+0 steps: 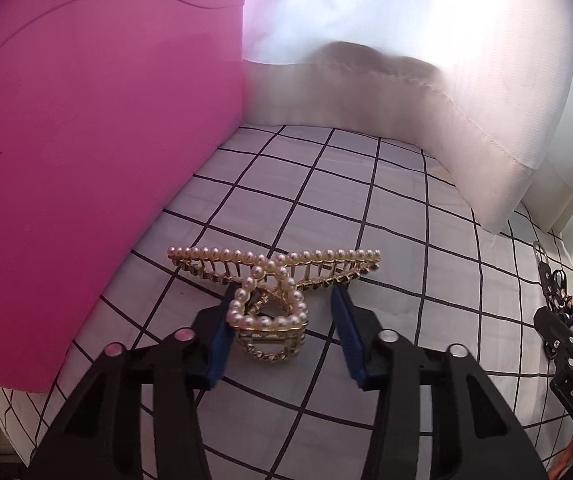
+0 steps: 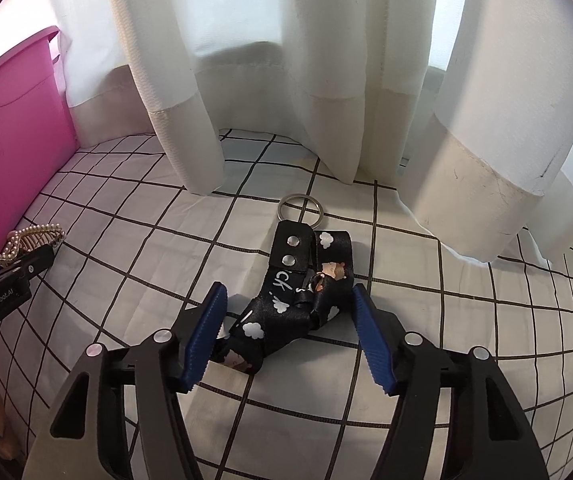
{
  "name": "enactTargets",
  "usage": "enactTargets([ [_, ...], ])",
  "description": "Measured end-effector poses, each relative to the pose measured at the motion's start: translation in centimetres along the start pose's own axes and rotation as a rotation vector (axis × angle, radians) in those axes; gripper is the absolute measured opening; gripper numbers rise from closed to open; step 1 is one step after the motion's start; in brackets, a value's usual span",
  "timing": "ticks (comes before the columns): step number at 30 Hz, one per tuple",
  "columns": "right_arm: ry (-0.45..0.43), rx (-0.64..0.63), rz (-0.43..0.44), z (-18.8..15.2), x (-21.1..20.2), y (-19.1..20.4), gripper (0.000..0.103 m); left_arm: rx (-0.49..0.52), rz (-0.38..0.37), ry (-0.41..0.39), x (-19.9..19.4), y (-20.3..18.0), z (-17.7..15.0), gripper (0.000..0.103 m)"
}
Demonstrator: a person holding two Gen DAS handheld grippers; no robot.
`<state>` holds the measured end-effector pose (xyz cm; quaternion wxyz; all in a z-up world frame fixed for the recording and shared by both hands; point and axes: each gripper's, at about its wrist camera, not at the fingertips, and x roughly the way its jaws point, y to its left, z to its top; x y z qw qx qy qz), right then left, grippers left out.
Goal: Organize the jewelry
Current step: 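Close the left tool on the pearl claw clip while the right tool grips the black strap, then lift and carry the claw clip and strap over the pink tub with both tools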
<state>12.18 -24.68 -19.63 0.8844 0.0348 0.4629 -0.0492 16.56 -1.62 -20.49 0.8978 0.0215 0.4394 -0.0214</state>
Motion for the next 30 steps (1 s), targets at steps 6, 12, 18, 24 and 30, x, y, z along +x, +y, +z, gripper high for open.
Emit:
enactTargets([
  [6,0.004,0.002,0.04,-0.4,-0.5,0.1,0.043,0.004,-0.01,0.012,-0.5,0.0,-0.1,0.03],
  [12,-0.009,0.005,0.058,0.0,-1.9,-0.5,0.043,0.016,-0.027,0.005,-1.6,-0.5,-0.1,0.03],
  [18,-0.023,-0.002,0.077,0.8,-3.6,-1.0,0.043,0.036,-0.06,0.009,-3.6,-1.5,-0.3,0.03],
  [24,-0.038,-0.007,0.079,1.7,-5.6,-1.2,0.043,0.04,-0.086,0.003,-5.6,-2.0,0.0,0.03],
  [30,-0.061,-0.018,0.091,2.7,-8.0,-1.4,0.043,0.034,-0.103,-0.024,-8.4,-2.2,1.0,0.03],
])
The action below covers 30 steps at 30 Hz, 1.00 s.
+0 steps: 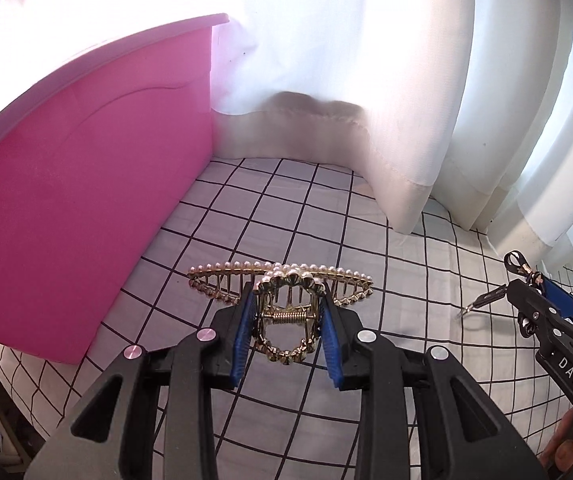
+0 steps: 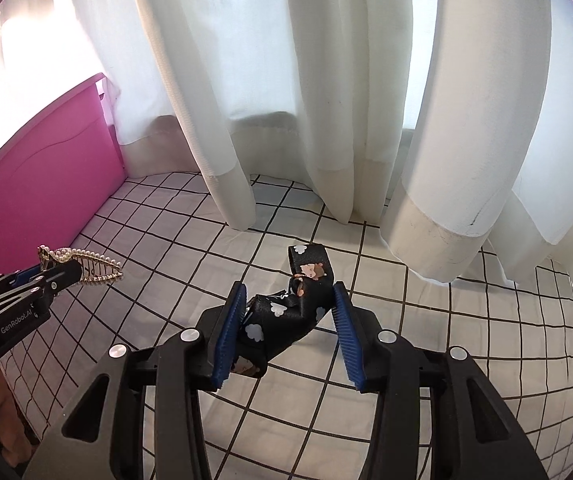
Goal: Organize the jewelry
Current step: 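Lift and carry the claw clip and strap over the pink tub with both tools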
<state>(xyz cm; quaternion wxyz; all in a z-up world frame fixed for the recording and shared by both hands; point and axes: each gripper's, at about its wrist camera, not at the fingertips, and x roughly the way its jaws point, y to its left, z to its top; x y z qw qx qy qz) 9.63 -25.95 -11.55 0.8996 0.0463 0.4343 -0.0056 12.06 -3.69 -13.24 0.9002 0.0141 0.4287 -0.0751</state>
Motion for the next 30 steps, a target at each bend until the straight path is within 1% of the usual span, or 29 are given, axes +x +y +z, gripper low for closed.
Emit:
enactTargets([
  [1,-0.004,-0.003,0.005,0.2,-0.5,0.0,0.042,0.0,-0.003,-0.007,-0.5,-0.1,0.2,0.03],
  [2,-0.01,-0.007,0.009,0.4,-1.2,0.0,0.039,0.0,-0.005,-0.014,-1.1,-0.3,0.5,0.03],
  [4,-0.009,-0.015,0.014,0.9,-2.2,0.0,0.023,-0.001,-0.013,-0.028,-2.3,-0.7,0.8,0.03],
  [10,-0.029,-0.038,0.032,2.1,-4.3,-0.3,0.023,-0.002,-0.034,-0.059,-4.9,-1.9,1.8,0.03],
  [17,-0.077,-0.067,0.053,3.5,-6.5,-0.1,0.023,0.002,-0.032,-0.093,-7.7,-2.8,3.0,0.03],
  [23,-0.136,-0.095,0.081,5.3,-8.7,0.8,0.023,-0.008,-0.028,-0.128,-10.0,-2.4,4.4,0.03],
  [30,-0.211,-0.139,0.141,8.1,-10.5,3.5,0.023,-0.026,-0.016,-0.2,-13.0,-0.9,6.9,0.03],
])
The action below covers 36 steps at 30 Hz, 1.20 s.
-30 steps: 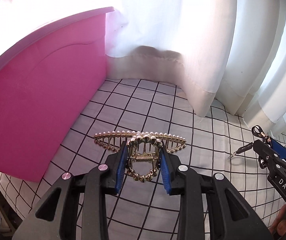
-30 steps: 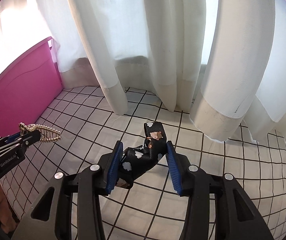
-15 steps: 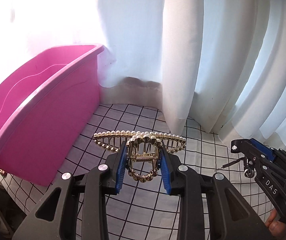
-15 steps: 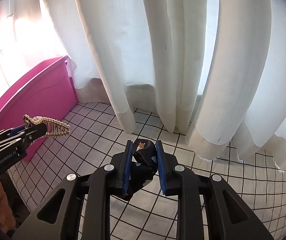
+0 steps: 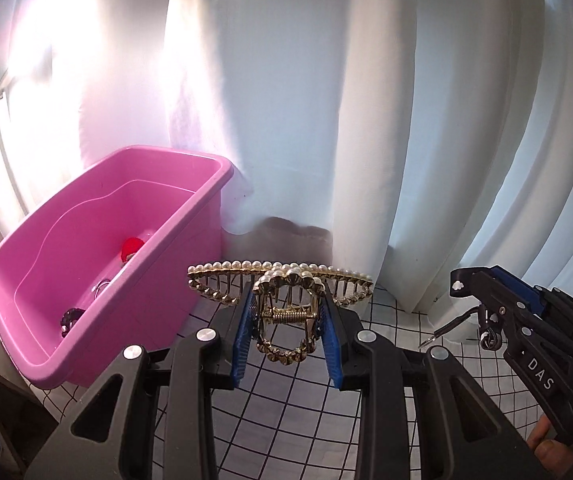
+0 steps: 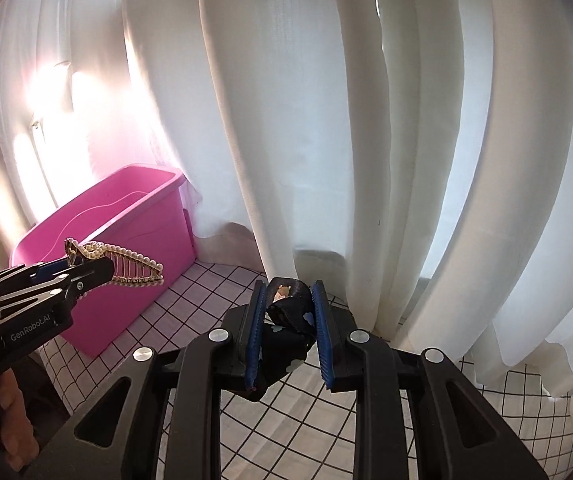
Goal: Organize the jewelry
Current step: 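Lift and carry the claw clip and strap over the pink tub with both tools, then open both tools to drop the claw clip and strap into the tub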
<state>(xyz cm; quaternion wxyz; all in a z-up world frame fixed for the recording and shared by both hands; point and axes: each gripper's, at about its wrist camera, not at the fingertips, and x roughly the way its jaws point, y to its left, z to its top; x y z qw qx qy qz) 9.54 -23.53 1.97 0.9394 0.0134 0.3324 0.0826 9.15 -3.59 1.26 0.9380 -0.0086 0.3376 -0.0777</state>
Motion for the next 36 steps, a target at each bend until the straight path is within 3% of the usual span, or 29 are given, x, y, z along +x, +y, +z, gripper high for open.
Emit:
enactTargets([
  [7,-0.067,-0.054,0.105,4.2,0.3,4.7,0.023,-0.058,0.038,-0.065,-2.1,4.0,3.1,0.03],
  [18,-0.061,-0.158,0.277,10.0,5.3,15.1,0.023,-0.151,0.21,-0.094,-1.9,14.4,5.1,0.03],
  [27,0.022,-0.221,0.36,12.4,11.3,21.8,0.023,-0.24,0.311,-0.022,0.2,22.0,5.1,0.03],
  [36,0.201,-0.26,0.375,12.7,17.9,26.3,0.023,-0.323,0.317,0.124,4.3,26.6,4.9,0.03],
])
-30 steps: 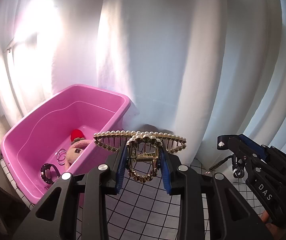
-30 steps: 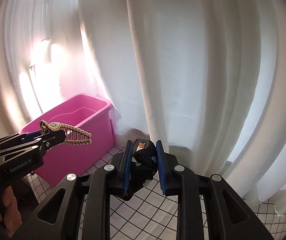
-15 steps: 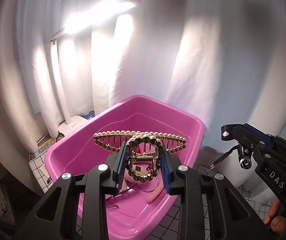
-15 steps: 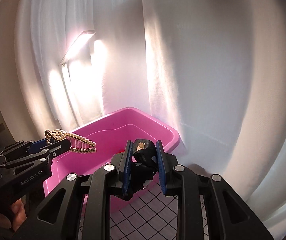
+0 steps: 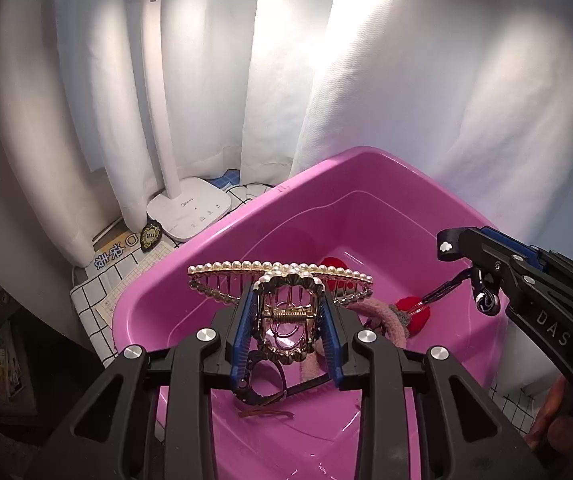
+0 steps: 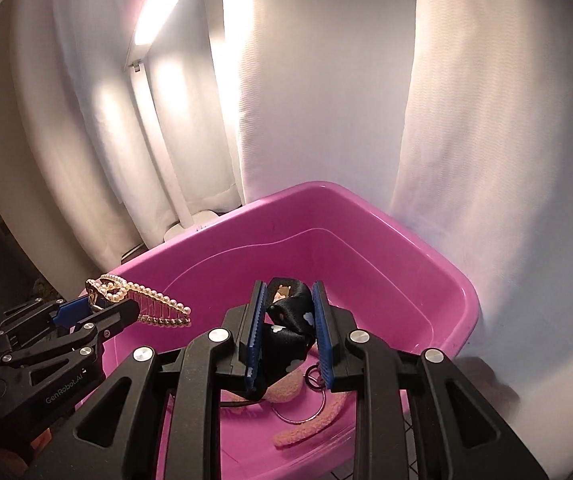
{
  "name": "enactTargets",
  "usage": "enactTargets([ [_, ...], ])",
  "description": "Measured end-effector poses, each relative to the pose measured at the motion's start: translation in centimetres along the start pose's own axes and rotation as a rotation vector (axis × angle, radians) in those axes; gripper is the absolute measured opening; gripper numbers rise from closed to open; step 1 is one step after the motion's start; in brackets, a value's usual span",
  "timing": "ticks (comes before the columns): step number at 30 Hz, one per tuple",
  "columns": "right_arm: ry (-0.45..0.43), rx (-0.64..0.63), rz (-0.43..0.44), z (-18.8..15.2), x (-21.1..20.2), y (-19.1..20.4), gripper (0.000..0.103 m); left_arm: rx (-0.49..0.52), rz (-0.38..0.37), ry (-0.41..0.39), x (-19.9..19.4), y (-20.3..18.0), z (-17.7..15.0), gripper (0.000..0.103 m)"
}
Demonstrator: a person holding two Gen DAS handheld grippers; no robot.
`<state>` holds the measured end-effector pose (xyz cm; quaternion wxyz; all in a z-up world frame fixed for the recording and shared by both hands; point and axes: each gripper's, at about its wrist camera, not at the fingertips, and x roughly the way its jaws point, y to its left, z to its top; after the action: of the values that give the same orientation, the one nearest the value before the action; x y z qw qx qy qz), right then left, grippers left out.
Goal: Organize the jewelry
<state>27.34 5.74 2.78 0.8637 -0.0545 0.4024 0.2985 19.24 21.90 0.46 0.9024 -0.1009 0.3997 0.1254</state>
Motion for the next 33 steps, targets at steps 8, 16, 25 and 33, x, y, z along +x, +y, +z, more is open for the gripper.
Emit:
enactTargets([
  [8,0.166,-0.004,-0.044,0.8,5.2,0.4,0.024,-0.028,0.029,0.165,4.0,1.3,-0.1,0.031],
  [16,0.188,0.022,-0.09,1.3,5.9,0.1,0.065,-0.014,0.078,0.128,3.3,1.8,0.5,0.08],
  [25,0.191,0.039,-0.095,1.0,5.6,0.0,0.065,-0.037,0.101,0.166,3.6,2.3,0.4,0.084],
  [33,0.194,0.033,-0.098,0.5,5.4,0.2,0.065,-0.037,0.121,0.186,3.6,2.5,0.2,0.084],
])
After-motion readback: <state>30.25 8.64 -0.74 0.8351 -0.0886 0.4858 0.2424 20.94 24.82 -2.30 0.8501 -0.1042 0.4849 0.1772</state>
